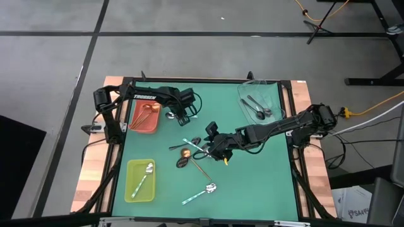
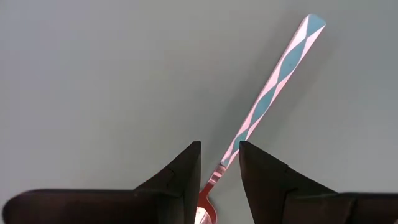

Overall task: Sort silverware by color (type)
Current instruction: Put the blue patterned spoon into the yellow bin

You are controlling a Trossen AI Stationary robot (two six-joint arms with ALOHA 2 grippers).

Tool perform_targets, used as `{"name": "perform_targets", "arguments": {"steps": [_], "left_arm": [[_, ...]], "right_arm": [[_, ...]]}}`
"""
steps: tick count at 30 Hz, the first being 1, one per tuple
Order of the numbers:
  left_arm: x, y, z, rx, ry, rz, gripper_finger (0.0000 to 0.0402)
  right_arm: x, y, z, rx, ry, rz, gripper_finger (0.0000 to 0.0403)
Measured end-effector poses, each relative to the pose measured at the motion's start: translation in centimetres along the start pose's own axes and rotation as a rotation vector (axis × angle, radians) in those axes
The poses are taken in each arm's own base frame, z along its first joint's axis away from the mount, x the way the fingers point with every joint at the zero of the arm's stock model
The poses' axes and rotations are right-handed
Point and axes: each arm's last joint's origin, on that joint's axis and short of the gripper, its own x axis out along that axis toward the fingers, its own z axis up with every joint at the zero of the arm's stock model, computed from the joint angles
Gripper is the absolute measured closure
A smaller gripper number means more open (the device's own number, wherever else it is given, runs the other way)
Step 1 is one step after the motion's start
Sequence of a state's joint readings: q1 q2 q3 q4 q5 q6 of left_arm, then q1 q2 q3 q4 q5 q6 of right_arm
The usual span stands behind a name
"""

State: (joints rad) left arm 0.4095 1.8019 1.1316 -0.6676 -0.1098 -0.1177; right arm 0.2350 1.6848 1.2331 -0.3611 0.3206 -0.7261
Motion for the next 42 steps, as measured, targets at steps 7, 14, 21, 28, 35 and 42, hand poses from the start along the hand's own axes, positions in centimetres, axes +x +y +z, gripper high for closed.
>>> {"name": "perform_targets", "arguments": {"steps": [7, 14, 21, 28, 35, 42], "left_arm": [[0.0, 0.0, 0.1, 0.000, -0.005, 0.000, 0.0298], [1.0, -0.1, 0.0, 0.025, 0.019, 0.002, 0.0298], [1.6, -0.2, 0.0, 0.027, 0.037, 0.002, 0.0298], [1.6, -0.6, 0.0, 0.037, 0.037, 0.009, 0.0298], [1.5, -1.1, -0.1, 0.061, 0.027, 0.062, 0.0298], [1.4, -1.4, -0.2, 0.076, 0.020, 0.109, 0.0298]], "right_arm": [[0.0, 0.0, 0.0, 0.000, 0.000, 0.000, 0.0279], [0.0, 0.0, 0.0, 0.000, 0.000, 0.000, 0.0279], [0.0, 0.0, 0.0, 0.000, 0.000, 0.000, 0.0279], [0.0, 0.0, 0.0, 0.000, 0.000, 0.000, 0.0279], [0.0, 0.0, 0.0, -0.001, 0.000, 0.000, 0.0279], [0.0, 0.0, 0.0, 0.000, 0.000, 0.000, 0.0279]]}}
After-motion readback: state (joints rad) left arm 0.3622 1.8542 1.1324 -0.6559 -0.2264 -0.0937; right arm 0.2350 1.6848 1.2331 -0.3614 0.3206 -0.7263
